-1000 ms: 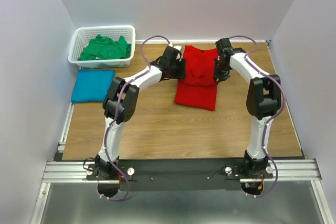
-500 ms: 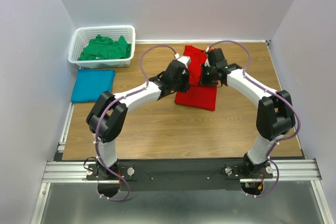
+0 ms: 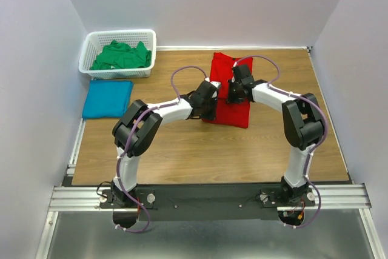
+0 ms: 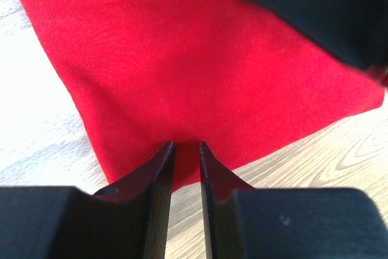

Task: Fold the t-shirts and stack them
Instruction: Fold the tshirt

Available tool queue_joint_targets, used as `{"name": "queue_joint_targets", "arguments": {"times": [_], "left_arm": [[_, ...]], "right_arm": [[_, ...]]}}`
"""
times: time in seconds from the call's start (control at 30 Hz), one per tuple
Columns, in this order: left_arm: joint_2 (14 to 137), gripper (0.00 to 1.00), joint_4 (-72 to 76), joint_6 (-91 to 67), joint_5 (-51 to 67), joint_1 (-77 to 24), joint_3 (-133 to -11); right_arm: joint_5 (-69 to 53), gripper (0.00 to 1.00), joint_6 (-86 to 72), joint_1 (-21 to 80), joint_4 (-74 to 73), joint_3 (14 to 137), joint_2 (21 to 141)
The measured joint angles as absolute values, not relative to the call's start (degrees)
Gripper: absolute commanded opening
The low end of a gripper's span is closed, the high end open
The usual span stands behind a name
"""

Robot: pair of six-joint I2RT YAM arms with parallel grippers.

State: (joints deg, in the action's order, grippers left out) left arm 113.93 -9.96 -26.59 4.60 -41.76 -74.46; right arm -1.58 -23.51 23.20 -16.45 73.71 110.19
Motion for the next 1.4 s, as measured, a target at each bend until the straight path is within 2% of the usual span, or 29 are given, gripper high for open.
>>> {"name": "queue_joint_targets", "arguments": {"times": [0.23, 0.43, 0.57, 0.67, 0.77, 0.9, 1.0, 1.17, 1.27, 1.4], "left_arm": [[113.9, 0.31, -10.7, -26.5, 5.4, -41.8, -74.6], [113.3, 0.31, -10.3, -26.6, 7.7, -41.8, -73.2], [111.0, 0.31, -10.4, -27.4, 8.6, -42.5, -70.2], [108.2, 0.33, -10.5, -28.6, 8.6, -42.9, -67.6], [104.2, 0.34, -9.3, -30.1, 8.4, -42.9, -64.5], [96.2, 0.33, -2.7, -33.6, 8.5, -42.3, -59.0], [92.7, 0.30, 4.4, -37.4, 10.3, -40.8, -55.2], [97.7, 0.26, 13.8, -42.3, 15.1, -37.9, -51.6], [102.8, 0.22, 14.0, -43.9, 16.5, -37.7, -51.5], [104.9, 0.20, 14.5, -46.5, 17.6, -37.1, -50.0]], "right_arm": [[2.1, 0.18, -20.4, 21.8, -16.0, 82.2, 116.1], [2.2, 0.26, -18.8, 14.7, -15.4, 95.8, 121.2], [-0.2, 0.29, -18.9, 11.4, -14.2, 97.8, 119.4], [-5.8, 0.30, -19.8, 11.0, -13.2, 91.8, 114.1], [-14.7, 0.37, -22.1, 10.9, -10.9, 80.2, 105.8], [-29.6, 0.43, -29.5, 9.7, -1.3, 60.5, 93.8], [-39.2, 0.44, -37.1, 8.6, 11.2, 47.4, 90.5], [-47.4, 0.44, -44.1, 6.8, 23.4, 33.0, 92.2], [-51.4, 0.44, -45.9, 4.4, 27.5, 29.9, 97.4], [-56.9, 0.44, -48.2, -0.7, 32.1, 27.2, 103.7]]}}
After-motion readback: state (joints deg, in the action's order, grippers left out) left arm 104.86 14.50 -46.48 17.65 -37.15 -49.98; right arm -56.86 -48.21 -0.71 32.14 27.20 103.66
